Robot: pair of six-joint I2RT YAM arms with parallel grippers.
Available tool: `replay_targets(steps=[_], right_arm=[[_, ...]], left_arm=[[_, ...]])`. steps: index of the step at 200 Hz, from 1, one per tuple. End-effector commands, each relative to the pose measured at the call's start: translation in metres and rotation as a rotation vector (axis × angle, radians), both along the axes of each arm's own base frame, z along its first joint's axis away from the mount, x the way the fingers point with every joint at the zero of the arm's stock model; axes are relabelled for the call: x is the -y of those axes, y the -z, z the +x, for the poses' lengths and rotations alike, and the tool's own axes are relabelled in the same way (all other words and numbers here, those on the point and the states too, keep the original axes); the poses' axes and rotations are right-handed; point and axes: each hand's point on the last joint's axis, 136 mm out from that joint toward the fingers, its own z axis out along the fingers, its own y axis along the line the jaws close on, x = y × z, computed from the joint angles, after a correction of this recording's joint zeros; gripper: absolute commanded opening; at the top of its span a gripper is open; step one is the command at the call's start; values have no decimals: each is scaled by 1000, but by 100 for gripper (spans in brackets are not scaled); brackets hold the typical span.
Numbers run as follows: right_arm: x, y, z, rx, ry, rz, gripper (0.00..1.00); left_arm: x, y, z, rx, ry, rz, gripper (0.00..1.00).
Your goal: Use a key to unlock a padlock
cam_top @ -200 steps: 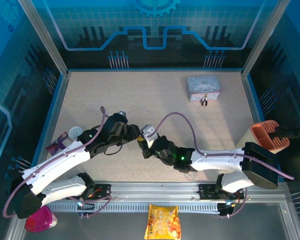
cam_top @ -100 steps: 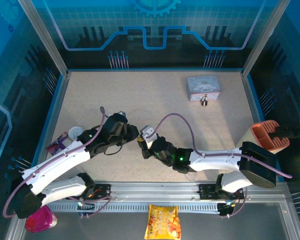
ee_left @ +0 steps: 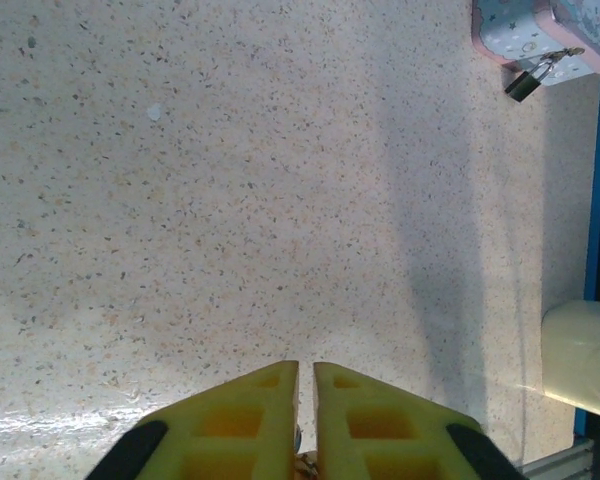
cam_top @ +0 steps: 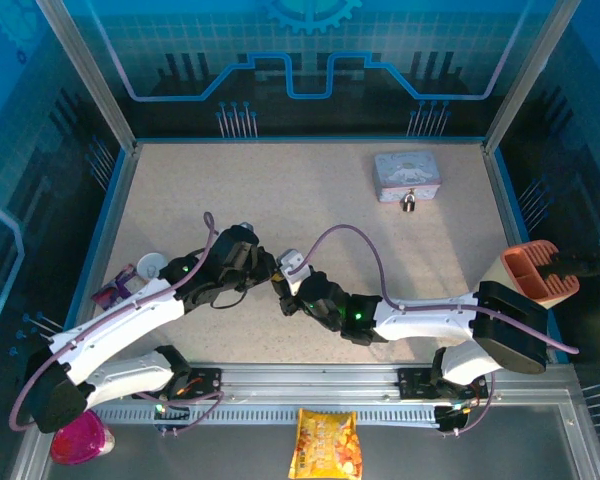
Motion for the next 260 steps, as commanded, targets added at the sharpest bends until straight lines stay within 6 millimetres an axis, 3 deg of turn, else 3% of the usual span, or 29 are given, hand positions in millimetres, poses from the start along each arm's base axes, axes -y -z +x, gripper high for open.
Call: replay_targets(steps=[1,33,65,94,117,136,159,179,200,260], right_arm=[[-7,-14,2,26,15,31,0],[-6,-15,1,17,13,31,0],[-1,-20,5,-72,53,30,27],[26,-4,16,-254,120,32,40],[51,6,25,-373,169,147,46],[68,7,30,-397,208,256,46],[74,-8,32,-398,160,447,48],[78,-33,29,-403,72,646,49],[80,-56,22,-339,5,723,50],[87,-83,9,-198,-98,739,57]], left_arm=[[4,-11,0,15,10,-13,8],[2,-11,4,46,12,2,0],[2,-5,25,109,23,5,0],[-4,-14,59,234,80,13,0],[8,-25,79,351,219,32,0],[29,-30,83,427,388,50,0],[57,-44,73,591,568,-46,0],[73,-58,50,746,705,-185,0],[78,-68,43,781,742,-232,0],[75,-81,34,837,707,-333,0]])
